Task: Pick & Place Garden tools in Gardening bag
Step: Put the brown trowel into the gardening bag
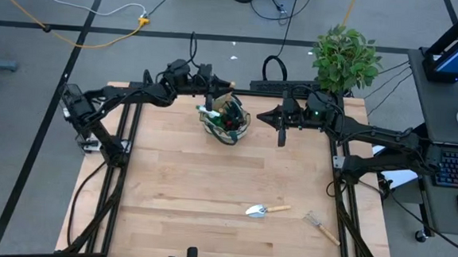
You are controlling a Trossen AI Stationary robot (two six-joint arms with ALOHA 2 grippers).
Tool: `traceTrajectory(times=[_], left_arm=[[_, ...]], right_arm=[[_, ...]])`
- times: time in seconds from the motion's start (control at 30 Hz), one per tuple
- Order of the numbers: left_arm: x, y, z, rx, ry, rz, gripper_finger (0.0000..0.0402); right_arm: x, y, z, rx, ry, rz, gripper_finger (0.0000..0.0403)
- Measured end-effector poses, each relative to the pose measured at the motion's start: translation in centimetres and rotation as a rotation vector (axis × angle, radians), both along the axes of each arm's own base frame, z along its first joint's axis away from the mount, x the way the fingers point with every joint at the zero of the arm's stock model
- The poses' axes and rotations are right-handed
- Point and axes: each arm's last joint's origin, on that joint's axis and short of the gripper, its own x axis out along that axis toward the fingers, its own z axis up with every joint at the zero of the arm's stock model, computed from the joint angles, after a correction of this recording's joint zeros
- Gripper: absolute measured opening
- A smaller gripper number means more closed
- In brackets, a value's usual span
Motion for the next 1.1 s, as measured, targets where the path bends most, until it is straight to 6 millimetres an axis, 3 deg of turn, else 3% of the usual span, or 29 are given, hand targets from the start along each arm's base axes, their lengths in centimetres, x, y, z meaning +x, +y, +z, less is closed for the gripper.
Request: traceTrajectory(times=[0.9,1.1], left_arm=[[0.05,0.18,-0.32,-0.02,0.006,0.002,0.0099],[0.02,0.16,-0.94,-0.049,0.062,0.003,0.0131]], right_arm=[[0.0,0.0,0.0,-0.001,0.0,0.0,0.0],[0.0,0.0,0.0,-0.004,0.0,0.0,0.0]])
